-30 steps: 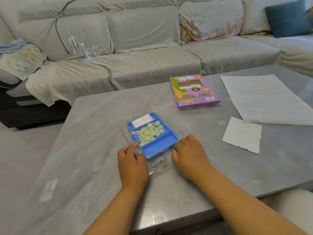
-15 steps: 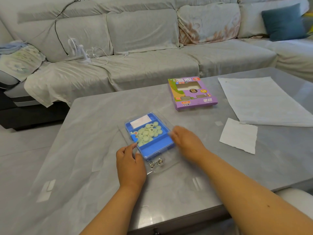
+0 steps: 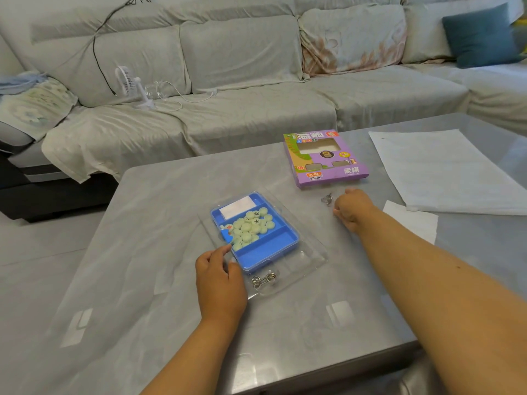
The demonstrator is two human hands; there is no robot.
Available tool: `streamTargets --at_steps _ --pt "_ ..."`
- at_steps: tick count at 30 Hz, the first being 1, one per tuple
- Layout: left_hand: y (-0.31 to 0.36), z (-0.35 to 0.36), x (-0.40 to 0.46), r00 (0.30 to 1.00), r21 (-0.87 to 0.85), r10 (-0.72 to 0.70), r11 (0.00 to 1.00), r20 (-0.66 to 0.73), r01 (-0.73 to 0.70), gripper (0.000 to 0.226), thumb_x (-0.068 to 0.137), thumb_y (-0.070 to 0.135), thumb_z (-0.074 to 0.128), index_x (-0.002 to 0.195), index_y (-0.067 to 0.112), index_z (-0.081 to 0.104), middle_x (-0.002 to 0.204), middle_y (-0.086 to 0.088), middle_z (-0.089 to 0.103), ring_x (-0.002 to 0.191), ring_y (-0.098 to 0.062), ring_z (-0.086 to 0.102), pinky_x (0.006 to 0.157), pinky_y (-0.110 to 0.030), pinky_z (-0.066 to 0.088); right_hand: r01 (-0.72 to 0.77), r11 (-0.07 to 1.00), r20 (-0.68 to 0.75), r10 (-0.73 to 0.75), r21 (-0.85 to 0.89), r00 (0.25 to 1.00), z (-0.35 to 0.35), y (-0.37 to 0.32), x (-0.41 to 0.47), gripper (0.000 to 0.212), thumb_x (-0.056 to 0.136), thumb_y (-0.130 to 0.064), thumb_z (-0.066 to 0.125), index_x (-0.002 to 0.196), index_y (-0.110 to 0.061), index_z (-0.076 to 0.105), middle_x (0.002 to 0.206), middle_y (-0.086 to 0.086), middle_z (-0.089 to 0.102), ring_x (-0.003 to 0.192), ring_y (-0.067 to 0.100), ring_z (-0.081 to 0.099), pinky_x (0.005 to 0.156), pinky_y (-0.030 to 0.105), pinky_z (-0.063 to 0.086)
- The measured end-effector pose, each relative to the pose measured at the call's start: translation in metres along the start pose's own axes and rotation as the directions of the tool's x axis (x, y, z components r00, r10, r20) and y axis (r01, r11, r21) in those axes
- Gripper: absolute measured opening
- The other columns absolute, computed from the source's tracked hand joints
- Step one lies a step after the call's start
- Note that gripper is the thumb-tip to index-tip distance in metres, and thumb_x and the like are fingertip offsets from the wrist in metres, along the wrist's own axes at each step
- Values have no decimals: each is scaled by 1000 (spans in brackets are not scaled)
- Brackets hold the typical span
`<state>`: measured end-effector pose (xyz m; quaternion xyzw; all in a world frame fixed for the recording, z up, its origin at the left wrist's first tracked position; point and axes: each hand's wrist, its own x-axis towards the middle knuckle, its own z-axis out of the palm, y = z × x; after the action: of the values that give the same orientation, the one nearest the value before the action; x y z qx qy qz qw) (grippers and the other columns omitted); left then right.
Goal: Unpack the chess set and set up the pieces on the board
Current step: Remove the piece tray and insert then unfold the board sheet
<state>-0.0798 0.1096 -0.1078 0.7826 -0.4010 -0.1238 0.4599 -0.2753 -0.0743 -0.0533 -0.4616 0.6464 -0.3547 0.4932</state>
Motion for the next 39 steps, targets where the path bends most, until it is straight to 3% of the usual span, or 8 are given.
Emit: streamTargets --at_steps 3,6,12,16,22,28,34,39 --pt "1 0 0 1000 5 -4 1000 1 4 33 95 12 46 126 16 57 121 0 43 106 -16 53 80 -11 34 157 976 -117 -175 -152 978 6 8 -7 45 87 0 49 132 -6 46 128 14 54 116 27 53 97 33 41" --pt "2 -1 -1 1000 14 -12 1000 2 12 33 96 12 45 127 16 57 126 -3 44 105 -9 48 69 0 29 450 864 37 -454 -224 890 25 20 -53 24 85 -4 53 105 -13 62 102 3 64 91 15 58 80 22 45" --pt "3 -2 -1 1000 5 -14 1000 3 14 33 95 11 45 126 15 57 123 -3 45 101 -7 46 78 -10 32 889 171 655 -619 -425 432 65 54 -124 26 88 -30 47 93 -16 68 88 -3 62 87 15 47 80 27 38" --pt "3 -1 -1 1000 18 -11 1000 -2 11 34 96 11 44 127 15 56 125 -5 45 105 -9 48 81 -14 33 911 3 782 -513 -412 355 64 51 -126 35 89 -34 35 94 -15 64 89 2 60 85 18 46 80 34 43" --pt "3 -1 -1 1000 19 -15 1000 2 15 32 97 13 44 127 16 56 126 -4 45 111 -14 51 76 -7 34 928 91 896 -243 -360 371 62 26 -121 22 89 -30 56 107 -18 61 102 2 59 96 16 49 83 30 42" --pt "1 0 -1 1000 6 -9 1000 12 9 32 96 12 46 125 16 57 125 -4 45 107 -16 54 79 -16 37 764 583 846 -231 -275 480 48 15 -104 13 83 -12 66 92 -21 68 83 -11 61 70 0 51 66 12 43" --pt "2 -2 -1 1000 5 3 1000 14 -3 33 97 13 45 127 17 57 126 -2 44 107 -14 52 85 -16 34 276 958 147 -262 -84 954 20 16 -37 15 85 -3 63 97 -9 67 79 7 64 61 10 56 63 23 50" --pt "2 -1 0 1000 3 -3 1000 9 3 32 98 15 44 127 17 56 122 2 43 107 -14 52 85 -16 34 -51 998 -71 53 42 996 -4 31 27 39 84 3 59 123 -6 55 89 12 64 63 17 63 68 28 54"
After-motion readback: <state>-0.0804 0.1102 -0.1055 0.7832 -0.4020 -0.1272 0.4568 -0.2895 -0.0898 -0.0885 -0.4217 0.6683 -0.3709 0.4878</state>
